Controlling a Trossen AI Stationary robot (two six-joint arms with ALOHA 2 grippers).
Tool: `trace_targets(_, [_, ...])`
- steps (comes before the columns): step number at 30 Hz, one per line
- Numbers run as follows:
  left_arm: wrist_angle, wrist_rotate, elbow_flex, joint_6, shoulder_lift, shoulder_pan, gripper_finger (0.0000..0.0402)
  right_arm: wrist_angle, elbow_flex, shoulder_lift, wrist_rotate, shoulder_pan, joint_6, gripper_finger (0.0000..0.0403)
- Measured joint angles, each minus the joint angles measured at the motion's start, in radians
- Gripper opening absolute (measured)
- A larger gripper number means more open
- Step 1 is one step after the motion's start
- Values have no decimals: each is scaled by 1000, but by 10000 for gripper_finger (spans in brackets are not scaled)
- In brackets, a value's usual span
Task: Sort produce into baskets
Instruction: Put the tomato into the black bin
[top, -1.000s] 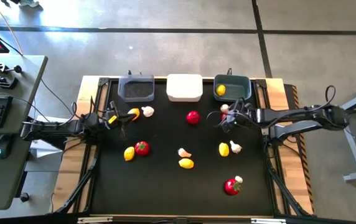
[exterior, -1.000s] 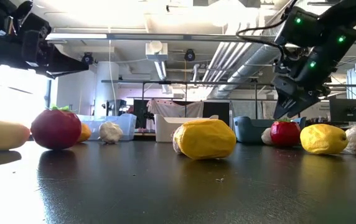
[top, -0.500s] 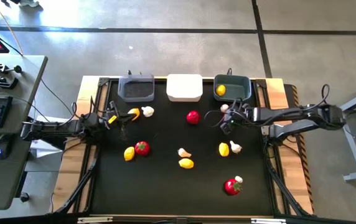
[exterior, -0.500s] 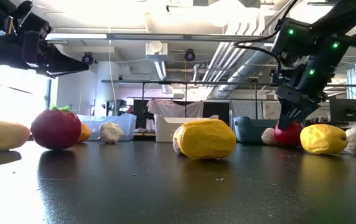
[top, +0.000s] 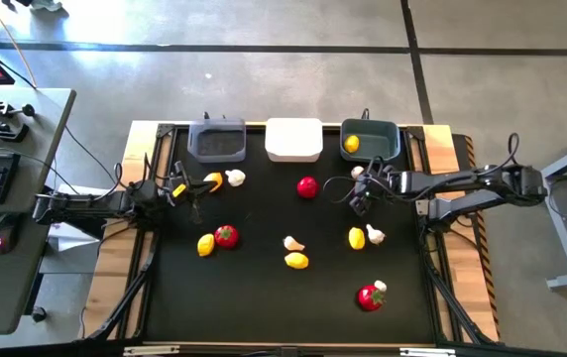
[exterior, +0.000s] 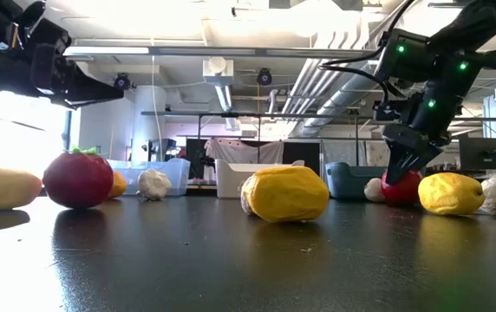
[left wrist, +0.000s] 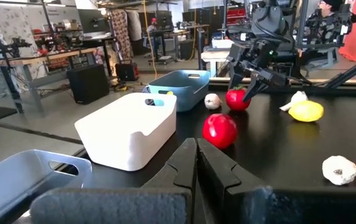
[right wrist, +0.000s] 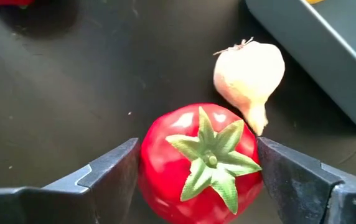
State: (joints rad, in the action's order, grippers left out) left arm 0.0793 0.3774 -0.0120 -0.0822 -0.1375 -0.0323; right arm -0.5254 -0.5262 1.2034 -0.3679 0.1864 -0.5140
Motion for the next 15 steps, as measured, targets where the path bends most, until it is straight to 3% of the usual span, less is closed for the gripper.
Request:
trace_targets(10, [38,4,0,-32,0,0,0,-3,1,-1,59,0,-40,263])
trace_targets(15, [39,1,0,-24,0,0,0,-2,0,-1,117,11,-33,262])
